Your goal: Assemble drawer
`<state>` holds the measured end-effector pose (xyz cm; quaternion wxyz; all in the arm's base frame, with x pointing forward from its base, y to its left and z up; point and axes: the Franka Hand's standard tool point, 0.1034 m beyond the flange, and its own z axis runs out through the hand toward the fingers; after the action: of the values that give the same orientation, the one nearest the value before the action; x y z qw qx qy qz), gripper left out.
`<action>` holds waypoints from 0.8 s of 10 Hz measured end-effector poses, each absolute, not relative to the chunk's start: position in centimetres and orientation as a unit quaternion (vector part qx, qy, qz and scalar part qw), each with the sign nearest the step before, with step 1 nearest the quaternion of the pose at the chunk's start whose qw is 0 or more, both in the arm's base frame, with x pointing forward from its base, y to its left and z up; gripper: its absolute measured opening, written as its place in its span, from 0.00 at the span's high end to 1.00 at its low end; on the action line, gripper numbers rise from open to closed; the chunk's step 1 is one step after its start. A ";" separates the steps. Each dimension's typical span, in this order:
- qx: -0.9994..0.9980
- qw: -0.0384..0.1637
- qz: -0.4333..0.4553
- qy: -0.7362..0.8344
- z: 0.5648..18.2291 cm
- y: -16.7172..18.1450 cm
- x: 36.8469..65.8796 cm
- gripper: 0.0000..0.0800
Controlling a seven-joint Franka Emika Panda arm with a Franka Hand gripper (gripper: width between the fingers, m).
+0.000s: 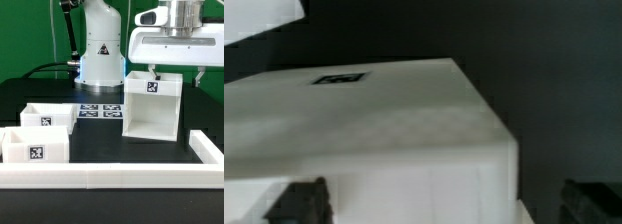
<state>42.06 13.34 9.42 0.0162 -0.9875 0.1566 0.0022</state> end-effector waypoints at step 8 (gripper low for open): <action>-0.989 0.017 0.001 0.146 9.5 13.4 42.3 0.95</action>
Offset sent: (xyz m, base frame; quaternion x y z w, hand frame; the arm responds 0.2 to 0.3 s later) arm 0.0026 -0.0013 0.0035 -0.0129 -0.0081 -0.0088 0.9998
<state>42.32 13.36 9.48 0.0172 -0.9892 0.1458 0.0015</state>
